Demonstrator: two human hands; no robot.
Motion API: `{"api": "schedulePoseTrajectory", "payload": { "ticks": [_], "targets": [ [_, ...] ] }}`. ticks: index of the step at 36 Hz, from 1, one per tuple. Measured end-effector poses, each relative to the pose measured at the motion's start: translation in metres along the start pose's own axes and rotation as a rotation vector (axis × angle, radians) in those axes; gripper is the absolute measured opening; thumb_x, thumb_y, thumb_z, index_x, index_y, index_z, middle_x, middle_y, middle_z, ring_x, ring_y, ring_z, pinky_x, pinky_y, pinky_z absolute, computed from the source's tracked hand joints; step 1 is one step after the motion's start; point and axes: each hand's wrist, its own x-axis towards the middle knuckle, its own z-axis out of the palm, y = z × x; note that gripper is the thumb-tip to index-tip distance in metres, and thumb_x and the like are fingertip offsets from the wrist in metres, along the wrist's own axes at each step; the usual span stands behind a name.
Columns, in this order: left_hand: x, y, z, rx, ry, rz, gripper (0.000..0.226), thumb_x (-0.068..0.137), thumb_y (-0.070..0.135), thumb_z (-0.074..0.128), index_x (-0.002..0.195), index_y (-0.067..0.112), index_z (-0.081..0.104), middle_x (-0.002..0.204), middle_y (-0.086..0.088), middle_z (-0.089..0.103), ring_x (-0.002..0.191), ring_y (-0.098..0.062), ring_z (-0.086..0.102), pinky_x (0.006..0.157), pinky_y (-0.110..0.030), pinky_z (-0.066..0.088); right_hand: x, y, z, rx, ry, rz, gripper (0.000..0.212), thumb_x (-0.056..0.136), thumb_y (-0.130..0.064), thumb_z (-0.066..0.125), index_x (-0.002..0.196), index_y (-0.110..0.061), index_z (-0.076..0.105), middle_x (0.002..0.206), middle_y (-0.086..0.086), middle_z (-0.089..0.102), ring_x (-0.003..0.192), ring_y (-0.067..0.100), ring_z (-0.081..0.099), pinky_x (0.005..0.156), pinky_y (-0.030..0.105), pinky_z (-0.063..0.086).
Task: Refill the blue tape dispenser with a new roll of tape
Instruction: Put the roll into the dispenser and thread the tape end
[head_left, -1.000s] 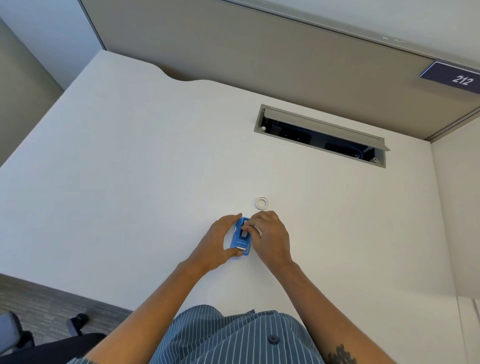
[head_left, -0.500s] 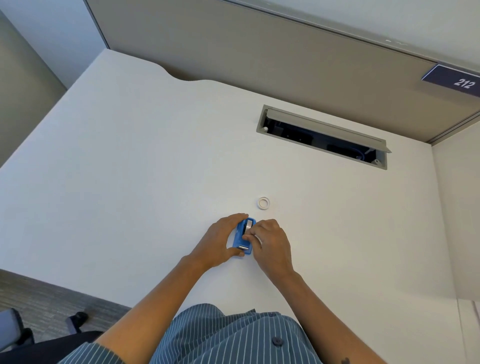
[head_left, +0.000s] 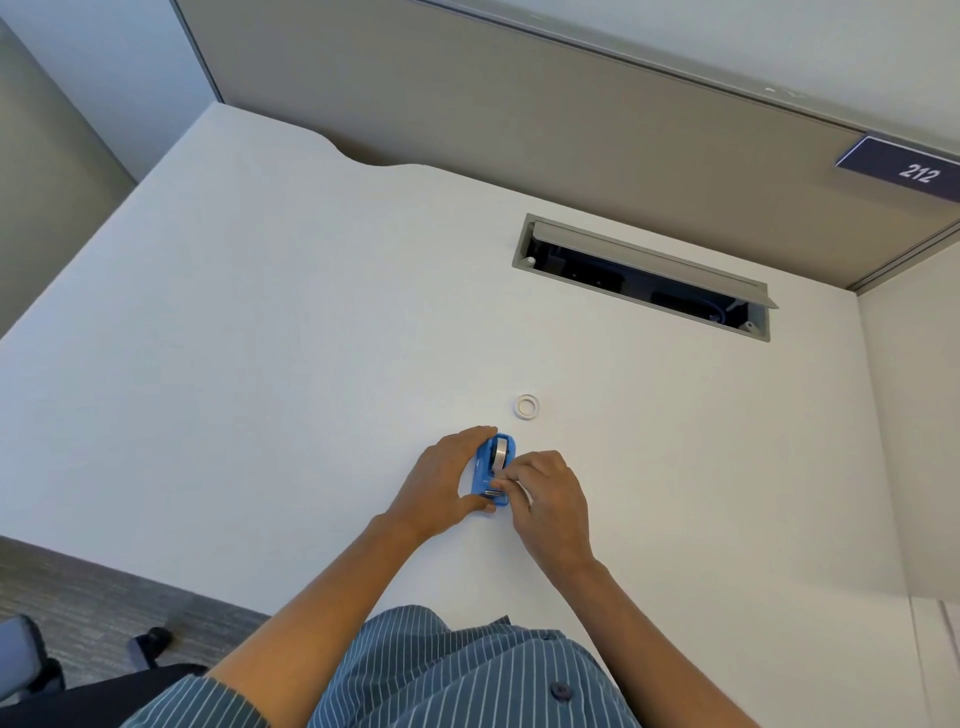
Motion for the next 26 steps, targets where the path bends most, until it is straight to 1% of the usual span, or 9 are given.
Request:
{"api": "schedulePoseTrajectory", "payload": {
  "ticks": [3,8,13,22,25,26],
  "targets": [
    [0.0,0.0,0.0,0.008,0.006,-0.001,0.1,0.077,0.052,0.09,0.161,0.031,0.039,0.161,0.009,0.049,0.144,-0.012,0.048,0.12,-0.028,0.032,-0.003,0.0,-0.001,-0.002,-0.005,0.005,0.008,0.09,-0.006,0.086,0.092,-0.013,0.084,0.093,-0.001,0.079,0.092,0.021,0.068,0.074,0.036,0.06],
    [0.0,0.0,0.0,0.029,0.009,0.002,0.101,0.076,0.051,0.091,0.16,0.03,0.04,0.161,0.008,0.05,0.144,-0.014,0.049,0.117,-0.025,0.029,-0.008,-0.001,-0.002,-0.003,0.006,0.009,0.007,0.09,-0.007,0.087,0.094,-0.011,0.084,0.093,0.001,0.08,0.091,0.022,0.07,0.074,0.038,0.062],
    [0.001,0.001,-0.001,0.059,0.005,-0.001,0.101,0.077,0.052,0.091,0.161,0.029,0.039,0.162,0.007,0.049,0.146,-0.015,0.048,0.119,-0.025,0.028,-0.014,-0.002,-0.002,0.004,0.028,0.01,0.008,0.088,-0.007,0.088,0.092,-0.011,0.084,0.093,0.001,0.079,0.09,0.023,0.07,0.073,0.039,0.062],
    [0.001,0.002,-0.003,0.098,0.0,0.009,0.1,0.08,0.054,0.088,0.162,0.029,0.038,0.164,0.008,0.048,0.147,-0.015,0.048,0.119,-0.025,0.027,-0.027,-0.001,0.001,0.001,0.037,0.015,0.008,0.09,-0.012,0.087,0.096,-0.016,0.085,0.097,-0.003,0.078,0.094,0.016,0.068,0.078,0.033,0.06],
    [0.001,0.002,-0.004,0.107,0.003,0.012,0.099,0.08,0.052,0.088,0.162,0.029,0.038,0.164,0.008,0.048,0.147,-0.014,0.047,0.118,-0.023,0.026,-0.031,-0.001,0.002,0.009,0.049,0.012,0.003,0.094,-0.016,0.083,0.096,-0.016,0.084,0.097,-0.004,0.077,0.095,0.014,0.066,0.079,0.029,0.058],
    [0.001,0.002,-0.004,0.107,0.003,0.015,0.099,0.08,0.052,0.089,0.162,0.029,0.038,0.164,0.008,0.048,0.147,-0.014,0.048,0.118,-0.022,0.026,-0.032,-0.002,0.001,0.014,0.056,0.015,0.005,0.094,-0.018,0.08,0.096,-0.017,0.084,0.097,-0.005,0.077,0.095,0.013,0.066,0.08,0.027,0.057]
  ]
}}
